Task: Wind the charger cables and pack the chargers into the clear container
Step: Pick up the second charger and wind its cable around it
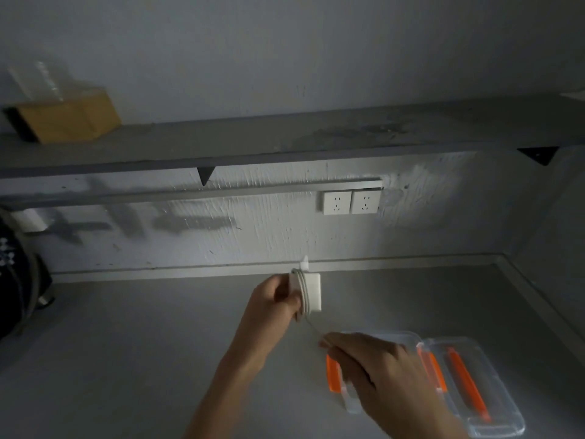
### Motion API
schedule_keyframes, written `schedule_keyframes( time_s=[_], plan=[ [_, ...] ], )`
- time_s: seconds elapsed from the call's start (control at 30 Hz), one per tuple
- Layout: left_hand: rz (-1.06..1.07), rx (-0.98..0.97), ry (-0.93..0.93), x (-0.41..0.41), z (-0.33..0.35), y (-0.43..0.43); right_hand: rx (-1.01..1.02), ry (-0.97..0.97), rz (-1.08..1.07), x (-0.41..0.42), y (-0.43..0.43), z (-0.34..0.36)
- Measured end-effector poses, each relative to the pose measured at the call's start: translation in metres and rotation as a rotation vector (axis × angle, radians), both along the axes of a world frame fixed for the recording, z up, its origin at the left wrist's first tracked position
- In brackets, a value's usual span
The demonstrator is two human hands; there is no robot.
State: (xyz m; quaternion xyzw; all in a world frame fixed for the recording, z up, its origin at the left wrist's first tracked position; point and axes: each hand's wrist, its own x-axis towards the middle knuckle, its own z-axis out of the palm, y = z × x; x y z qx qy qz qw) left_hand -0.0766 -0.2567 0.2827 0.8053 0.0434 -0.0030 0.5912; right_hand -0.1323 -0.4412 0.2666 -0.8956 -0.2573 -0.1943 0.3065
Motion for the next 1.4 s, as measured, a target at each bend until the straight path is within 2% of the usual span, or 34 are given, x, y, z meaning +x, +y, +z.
schedule_keyframes(
  time_s=[0.1, 0.17, 0.3, 0.47, 0.57, 0.67, 0.73, 0.83, 0.93, 1.0, 1.07, 1.13, 1.2, 1.3, 1.4],
  plan=[
    [-0.183, 0.141, 0.064, -0.016, -0.004, -0.014, -0.167, -0.156, -0.008, 0.017, -0.016, 0.023],
    [-0.284, 0.187, 0.113, -0.03, 0.001, -0.016, -0.16, -0.238, 0.048, 0.031, -0.028, 0.034],
    [-0.378, 0.237, 0.02, -0.044, 0.018, -0.004, 0.026, -0.231, 0.176, 0.051, -0.046, 0.04],
    [-0.556, 0.25, -0.007, -0.048, 0.033, -0.002, 0.326, -0.032, 0.257, 0.064, -0.046, 0.032],
    [-0.596, 0.104, 0.043, -0.046, 0.033, 0.003, 0.407, 0.081, 0.284, 0.068, -0.039, 0.025],
    [-0.576, -0.052, 0.029, -0.039, 0.034, 0.007, 0.59, 0.352, 0.311, 0.065, -0.022, 0.01],
    [-0.498, -0.252, 0.038, -0.034, 0.032, 0.006, 0.651, 0.424, 0.288, 0.058, -0.008, -0.006],
    [-0.416, -0.656, 0.123, -0.028, 0.025, 0.001, 0.535, 0.408, 0.134, 0.039, 0.006, -0.025],
    [-0.225, -0.794, 0.169, -0.021, 0.009, -0.005, 0.289, 0.385, -0.021, 0.019, 0.005, -0.028],
    [-0.115, -0.796, 0.167, -0.016, 0.002, -0.009, 0.159, 0.375, -0.046, 0.007, 0.001, -0.026],
    [-0.039, -0.706, 0.156, -0.013, -0.005, -0.01, 0.125, 0.322, -0.029, -0.002, -0.004, -0.02],
    [0.008, -0.641, 0.178, -0.011, -0.011, -0.011, 0.003, 0.291, 0.002, -0.007, -0.013, -0.011],
    [0.031, -0.673, 0.229, -0.012, -0.015, -0.017, -0.142, 0.229, 0.029, -0.008, -0.016, -0.002],
    [0.01, -0.67, 0.253, -0.016, -0.016, -0.029, -0.312, 0.004, -0.002, -0.008, -0.017, 0.009],
    [-0.093, -0.537, 0.244, -0.026, -0.019, -0.037, -0.323, -0.181, -0.007, 0.009, -0.026, 0.024]
  ],
)
